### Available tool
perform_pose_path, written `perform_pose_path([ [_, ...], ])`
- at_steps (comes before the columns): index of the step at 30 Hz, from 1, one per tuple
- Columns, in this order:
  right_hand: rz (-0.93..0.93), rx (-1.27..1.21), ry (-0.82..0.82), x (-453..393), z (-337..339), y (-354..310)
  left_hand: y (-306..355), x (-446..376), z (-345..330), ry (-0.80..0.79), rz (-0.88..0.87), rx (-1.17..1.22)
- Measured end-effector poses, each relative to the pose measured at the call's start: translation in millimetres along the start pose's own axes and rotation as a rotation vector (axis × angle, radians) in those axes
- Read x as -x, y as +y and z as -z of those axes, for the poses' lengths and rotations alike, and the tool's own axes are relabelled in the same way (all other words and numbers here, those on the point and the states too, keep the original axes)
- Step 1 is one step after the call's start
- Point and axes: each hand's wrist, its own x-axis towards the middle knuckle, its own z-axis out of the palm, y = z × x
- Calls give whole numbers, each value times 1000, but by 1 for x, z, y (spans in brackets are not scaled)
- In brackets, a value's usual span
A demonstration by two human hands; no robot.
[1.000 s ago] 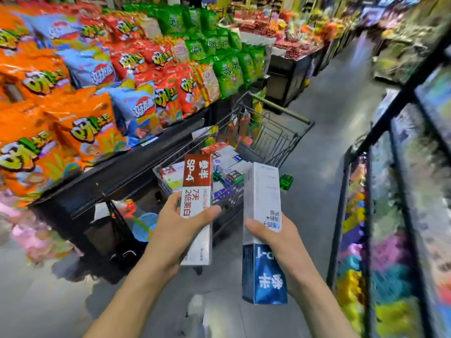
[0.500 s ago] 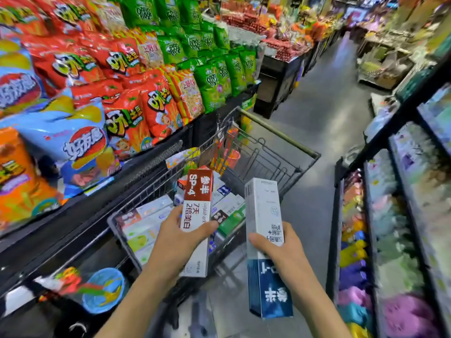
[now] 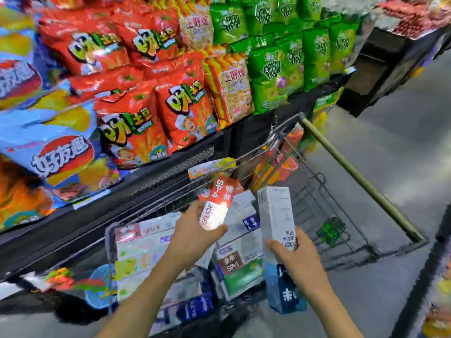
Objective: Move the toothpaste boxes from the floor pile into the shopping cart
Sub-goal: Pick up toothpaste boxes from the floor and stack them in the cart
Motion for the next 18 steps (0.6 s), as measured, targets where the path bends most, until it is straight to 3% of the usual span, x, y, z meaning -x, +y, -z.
perform_pose_path([
  [3, -26, -2, -79, -55, 21, 7, -1, -53, -27, -4, -12, -183],
  [10, -92, 17, -230, -155, 24, 51, -59, -175, -85, -233, -76, -672],
  [18, -37, 177, -220, -199, 8, 92, -138, -260, -131, -296, -214, -949],
])
